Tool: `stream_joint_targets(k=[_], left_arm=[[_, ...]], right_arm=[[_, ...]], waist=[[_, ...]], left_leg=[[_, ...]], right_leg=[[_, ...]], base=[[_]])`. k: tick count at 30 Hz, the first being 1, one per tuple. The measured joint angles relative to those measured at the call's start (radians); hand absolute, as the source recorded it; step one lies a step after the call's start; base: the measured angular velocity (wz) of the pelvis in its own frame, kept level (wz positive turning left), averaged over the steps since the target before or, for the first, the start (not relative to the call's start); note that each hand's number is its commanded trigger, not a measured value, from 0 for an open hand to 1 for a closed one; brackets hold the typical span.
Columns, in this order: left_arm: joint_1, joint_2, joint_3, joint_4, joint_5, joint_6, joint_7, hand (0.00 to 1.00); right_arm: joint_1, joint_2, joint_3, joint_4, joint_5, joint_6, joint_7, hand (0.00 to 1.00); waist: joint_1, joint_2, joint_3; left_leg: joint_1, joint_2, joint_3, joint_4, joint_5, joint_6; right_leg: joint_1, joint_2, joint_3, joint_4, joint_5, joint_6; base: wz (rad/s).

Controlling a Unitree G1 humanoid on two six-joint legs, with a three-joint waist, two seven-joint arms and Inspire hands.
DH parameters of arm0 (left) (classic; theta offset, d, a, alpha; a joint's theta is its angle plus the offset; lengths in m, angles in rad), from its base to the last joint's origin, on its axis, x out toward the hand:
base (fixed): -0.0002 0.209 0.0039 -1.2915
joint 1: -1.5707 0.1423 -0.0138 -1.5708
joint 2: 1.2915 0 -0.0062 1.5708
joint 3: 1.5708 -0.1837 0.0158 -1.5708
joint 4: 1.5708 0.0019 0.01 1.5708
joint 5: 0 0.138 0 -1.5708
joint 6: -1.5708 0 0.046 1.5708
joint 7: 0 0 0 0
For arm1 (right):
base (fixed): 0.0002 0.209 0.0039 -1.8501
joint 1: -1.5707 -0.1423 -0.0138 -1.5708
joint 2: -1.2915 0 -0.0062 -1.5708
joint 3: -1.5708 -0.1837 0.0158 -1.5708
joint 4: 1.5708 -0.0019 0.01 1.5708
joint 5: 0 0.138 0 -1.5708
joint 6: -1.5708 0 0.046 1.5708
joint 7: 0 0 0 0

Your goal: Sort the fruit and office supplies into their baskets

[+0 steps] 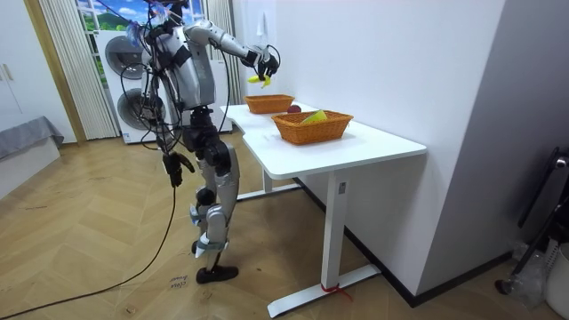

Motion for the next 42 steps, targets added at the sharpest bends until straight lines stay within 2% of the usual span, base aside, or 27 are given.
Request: stream_joint_targets(k=[3,8,11,14,18,21,27,30,34,42], left_arm=[[0.004,0.000,0.001,-0.006,0.000,0.005,0.000,0.00],[0.006,0.000,0.001,-0.007,-0.002,0.005,-0.002,0.00],[0.006,0.000,-0.001,-0.014,-0.003,0.008,-0.004,0.00],[0.002,-0.001,-0.006,-0.017,-0.004,0.008,-0.003,0.00],[-0.003,-0.001,-0.019,-0.017,-0.004,0.009,-0.002,0.00],[-0.006,-0.001,-0.023,-0.019,-0.005,0.009,-0.002,0.00],[-0.007,0.000,-0.023,-0.030,-0.005,0.009,0.004,0.00],[-0.009,0.000,-0.024,-0.037,-0.005,0.005,0.004,0.00],[-0.015,0.004,-0.043,-0.038,-0.006,0.002,0.004,0.00],[-0.016,0.002,-0.042,-0.033,-0.007,0.003,-0.003,0.00]], right_arm=[[-0.001,0.000,0.000,0.045,-0.002,-0.007,-0.051,1.00],[-0.001,0.000,0.000,0.098,-0.002,-0.010,-0.127,1.00],[-0.002,0.000,0.003,0.116,-0.009,-0.005,-0.152,1.00],[-0.003,0.000,0.006,0.141,-0.009,-0.006,-0.165,1.00],[-0.011,0.001,0.042,0.179,-0.008,-0.011,-0.192,1.00],[-0.033,0.020,0.049,0.234,-0.005,-0.019,-0.206,1.00],[-0.054,0.028,0.049,0.275,-0.001,-0.027,-0.245,1.00],[-0.055,0.043,0.050,0.302,0.002,-0.048,-0.275,1.00],[-0.055,0.058,0.050,0.307,0.001,-0.053,-0.302,1.00],[-0.068,0.058,0.053,0.299,-0.001,-0.063,-0.346,1.00]], waist=[[0.007,-0.008,-0.0022],[0.015,-0.011,-0.0012],[0.022,-0.008,0.0072],[0.033,-0.007,0.0076],[0.052,0.001,0.0147],[0.057,0.003,0.0161],[0.058,0.003,0.0160],[0.062,0.003,0.0160],[0.066,0.002,0.0149],[0.061,-0.002,0.0115]], left_leg=[[-0.021,-0.002,-0.006,0.012,0.000,-0.001],[-0.046,-0.003,-0.007,0.028,0.000,-0.002],[-0.062,-0.004,-0.007,0.040,-0.001,-0.003],[-0.089,-0.005,-0.007,0.056,-0.001,-0.006],[-0.114,-0.009,-0.009,0.062,0.002,-0.009],[-0.129,-0.009,-0.008,0.066,0.005,-0.010],[-0.135,-0.009,-0.008,0.066,0.006,-0.008],[-0.135,-0.008,-0.008,0.066,0.006,-0.008],[-0.155,-0.008,-0.004,0.067,0.006,-0.008],[-0.174,-0.008,-0.004,0.069,0.006,-0.008]], right_leg=[[-0.013,0.000,-0.017,0.001,0.000,0.000],[-0.027,0.000,-0.035,0.001,0.000,0.000],[-0.030,0.000,-0.046,0.001,0.000,0.000],[-0.055,0.001,-0.049,0.001,0.000,0.000],[-0.077,-0.001,-0.049,0.001,0.000,0.000],[-0.089,0.000,-0.049,0.001,0.000,-0.001],[-0.091,0.000,-0.049,0.001,0.000,-0.001],[-0.094,0.000,-0.050,0.001,0.000,-0.001],[-0.116,-0.001,-0.050,0.002,0.000,-0.001],[-0.134,-0.001,-0.048,0.003,0.000,-0.001]], base=[[0.11],[0.02],[0.00],[0.00],[-0.01],[0.01],[0.02],[0.00],[-0.03],[0.00]])
